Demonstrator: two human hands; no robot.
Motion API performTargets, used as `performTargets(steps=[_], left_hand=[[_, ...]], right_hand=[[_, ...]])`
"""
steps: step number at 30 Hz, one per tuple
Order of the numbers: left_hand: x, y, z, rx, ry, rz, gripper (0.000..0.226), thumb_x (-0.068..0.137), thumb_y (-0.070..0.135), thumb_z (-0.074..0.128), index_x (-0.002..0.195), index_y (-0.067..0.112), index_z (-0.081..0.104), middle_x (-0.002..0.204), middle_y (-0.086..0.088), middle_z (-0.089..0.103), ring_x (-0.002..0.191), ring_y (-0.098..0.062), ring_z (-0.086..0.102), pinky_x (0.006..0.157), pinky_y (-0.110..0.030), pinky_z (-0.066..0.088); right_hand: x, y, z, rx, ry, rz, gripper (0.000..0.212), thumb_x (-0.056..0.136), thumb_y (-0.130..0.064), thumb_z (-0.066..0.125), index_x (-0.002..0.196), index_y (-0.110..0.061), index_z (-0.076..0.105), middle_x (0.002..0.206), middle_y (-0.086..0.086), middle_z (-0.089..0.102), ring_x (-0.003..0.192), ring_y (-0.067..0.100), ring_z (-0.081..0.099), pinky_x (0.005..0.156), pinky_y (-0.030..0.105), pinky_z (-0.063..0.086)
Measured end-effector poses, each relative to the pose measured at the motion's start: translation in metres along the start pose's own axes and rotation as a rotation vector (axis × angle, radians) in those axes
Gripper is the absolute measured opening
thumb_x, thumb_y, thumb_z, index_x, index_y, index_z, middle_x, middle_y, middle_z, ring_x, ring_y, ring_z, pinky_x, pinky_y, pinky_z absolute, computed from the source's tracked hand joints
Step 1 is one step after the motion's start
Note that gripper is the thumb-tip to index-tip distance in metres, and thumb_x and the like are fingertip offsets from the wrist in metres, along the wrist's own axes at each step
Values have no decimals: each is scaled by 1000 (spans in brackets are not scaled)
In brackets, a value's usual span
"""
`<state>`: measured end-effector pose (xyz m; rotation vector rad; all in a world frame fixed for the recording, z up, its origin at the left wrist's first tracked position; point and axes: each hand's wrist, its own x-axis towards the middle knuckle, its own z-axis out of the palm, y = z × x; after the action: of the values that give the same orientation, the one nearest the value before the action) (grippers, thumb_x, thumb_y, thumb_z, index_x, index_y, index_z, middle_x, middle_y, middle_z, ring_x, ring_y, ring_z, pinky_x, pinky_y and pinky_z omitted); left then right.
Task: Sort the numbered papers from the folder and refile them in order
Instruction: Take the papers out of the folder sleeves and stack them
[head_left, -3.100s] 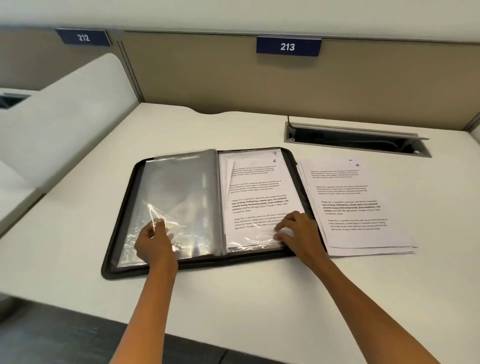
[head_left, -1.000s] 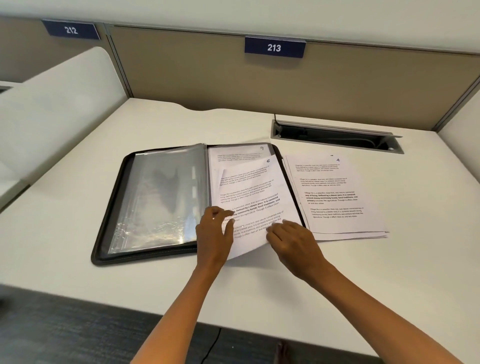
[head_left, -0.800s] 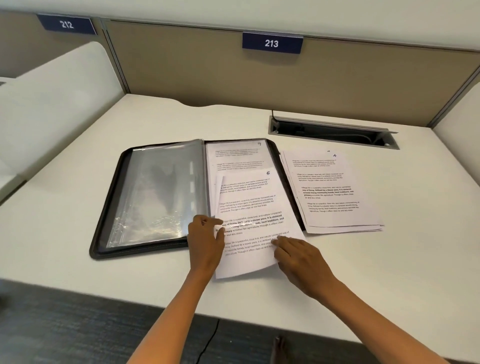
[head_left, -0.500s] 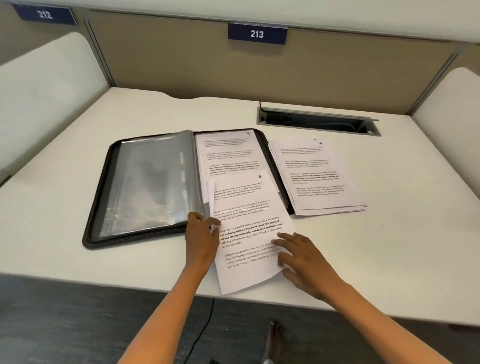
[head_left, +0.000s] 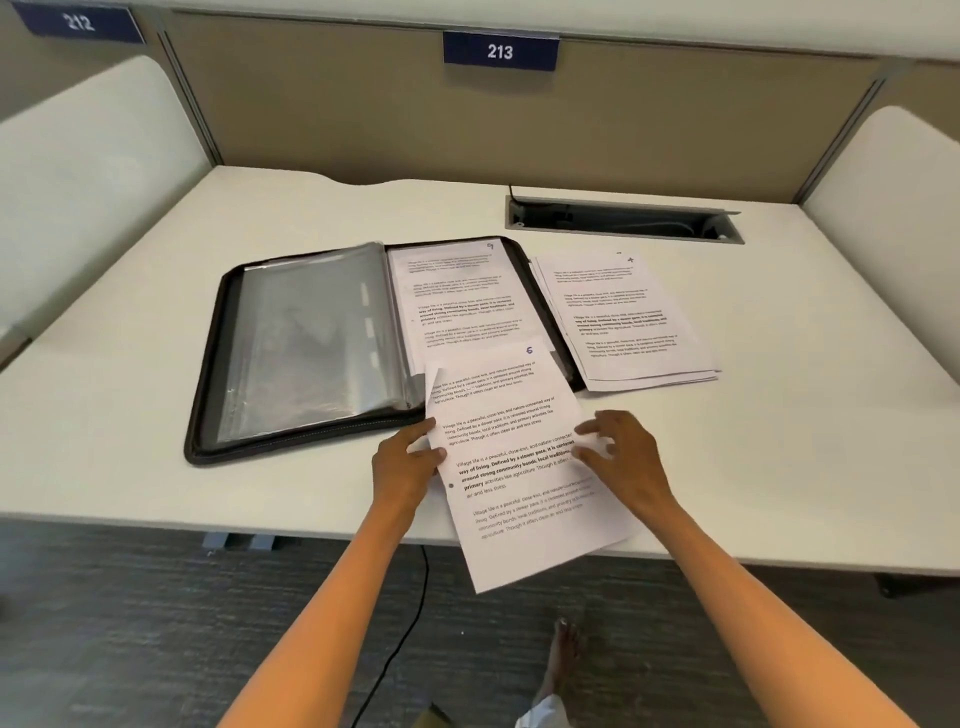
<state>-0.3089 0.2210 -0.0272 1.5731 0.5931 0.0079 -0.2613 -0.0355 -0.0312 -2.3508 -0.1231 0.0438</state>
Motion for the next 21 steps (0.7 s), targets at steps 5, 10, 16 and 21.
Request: performTargets(steps=[5, 10, 16, 21], left_hand=[[-5, -5, -9, -81, -150, -10, 62, 82, -13, 56, 137, 14, 46, 136, 0, 50, 107, -17, 57, 83, -30, 53], [-12, -8, -14, -177, -360, -35, 78, 80, -18, 57, 145, 16, 32, 140, 8, 44, 107, -5, 56, 83, -32, 55], [-23, -10, -16, -214, -477, -47, 101, 61, 8, 80, 147, 21, 28, 145, 8, 42, 132, -13, 40, 99, -41, 47], [-38, 6, -5, -256, -583, 1, 107, 60, -2, 76, 147, 31, 21, 131, 21, 53, 113, -16, 61, 96, -42, 48]], right_hand=[[8, -4, 4, 104, 67, 160, 31, 75, -7, 77, 104, -13, 69, 115, 8, 63, 97, 22, 58, 92, 36, 46], [1, -2, -8, 313, 17, 267, 39, 75, -1, 75, 111, -16, 70, 112, 7, 66, 86, 16, 57, 77, 24, 43], [-11, -6, -53, 532, -139, 280, 44, 74, -1, 75, 113, -19, 70, 112, 5, 69, 102, 33, 62, 92, 35, 50], [-7, -12, -86, 557, -162, 243, 46, 72, 1, 75, 113, -20, 70, 109, 1, 71, 108, 32, 62, 96, 34, 49]])
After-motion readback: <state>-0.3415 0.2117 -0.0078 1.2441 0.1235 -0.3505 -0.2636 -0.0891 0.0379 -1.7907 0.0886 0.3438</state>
